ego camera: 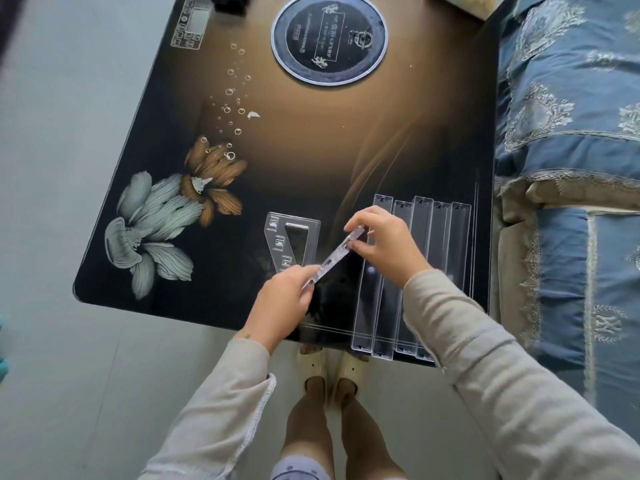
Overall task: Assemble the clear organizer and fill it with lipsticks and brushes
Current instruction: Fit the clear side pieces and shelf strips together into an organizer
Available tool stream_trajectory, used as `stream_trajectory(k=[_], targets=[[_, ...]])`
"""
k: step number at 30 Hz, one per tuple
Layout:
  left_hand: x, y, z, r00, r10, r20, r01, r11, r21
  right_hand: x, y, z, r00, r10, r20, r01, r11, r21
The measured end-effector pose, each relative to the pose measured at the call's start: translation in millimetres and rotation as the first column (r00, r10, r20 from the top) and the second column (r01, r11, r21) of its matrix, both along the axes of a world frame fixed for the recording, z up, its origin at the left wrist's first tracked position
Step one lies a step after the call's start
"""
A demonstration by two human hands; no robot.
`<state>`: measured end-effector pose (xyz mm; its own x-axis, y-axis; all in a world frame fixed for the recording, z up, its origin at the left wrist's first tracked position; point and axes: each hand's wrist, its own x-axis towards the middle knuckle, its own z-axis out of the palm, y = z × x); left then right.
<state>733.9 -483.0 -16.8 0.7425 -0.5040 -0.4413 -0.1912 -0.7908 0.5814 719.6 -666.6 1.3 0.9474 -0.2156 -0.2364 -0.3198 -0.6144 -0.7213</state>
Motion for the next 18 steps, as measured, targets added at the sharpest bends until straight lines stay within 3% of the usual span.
stream_trajectory(k=[2, 5, 8, 11, 13, 15, 18], targets=[[-7.7, 1.0, -5.5, 0.995, 0.090, -0.046, -0.092, 0.995, -0.030, -4.6, 6.0, -9.2, 0.986, -0.161, 0.039, 0.160, 0.987, 0.018], [-13.7, 3.2, -11.3, 0.927, 0.344, -0.150, -0.365, 0.919, -0.148, -15.3, 7.1, -25.2, 0.914, -0.392, -0.101, 0.387, 0.920, -0.066], [-12.3, 8.5, -14.4, 0.839, 0.493, -0.229, -0.536, 0.820, -0.200, -27.1, 12.1, -41.1, 0.837, -0.449, -0.312, 0.411, 0.893, -0.184], [-2.3, 14.8, -18.0, 0.774, 0.569, -0.278, -0.627, 0.751, -0.208, -28.6, 23.1, -49.1, 0.784, -0.475, -0.399, 0.387, 0.877, -0.284], [0.9, 17.7, -16.2, 0.743, 0.625, -0.240, -0.669, 0.707, -0.229, -27.5, 27.4, -51.7, 0.775, -0.477, -0.415, 0.327, 0.864, -0.384], [11.3, 26.2, -16.9, 0.739, 0.666, -0.100, -0.667, 0.704, -0.245, -19.5, 33.8, -57.3, 0.761, -0.476, -0.441, 0.264, 0.848, -0.459], [22.8, 43.8, -19.3, 0.665, 0.743, 0.076, -0.728, 0.667, -0.159, -12.8, 42.9, -59.6, 0.720, -0.509, -0.472, 0.276, 0.834, -0.478]])
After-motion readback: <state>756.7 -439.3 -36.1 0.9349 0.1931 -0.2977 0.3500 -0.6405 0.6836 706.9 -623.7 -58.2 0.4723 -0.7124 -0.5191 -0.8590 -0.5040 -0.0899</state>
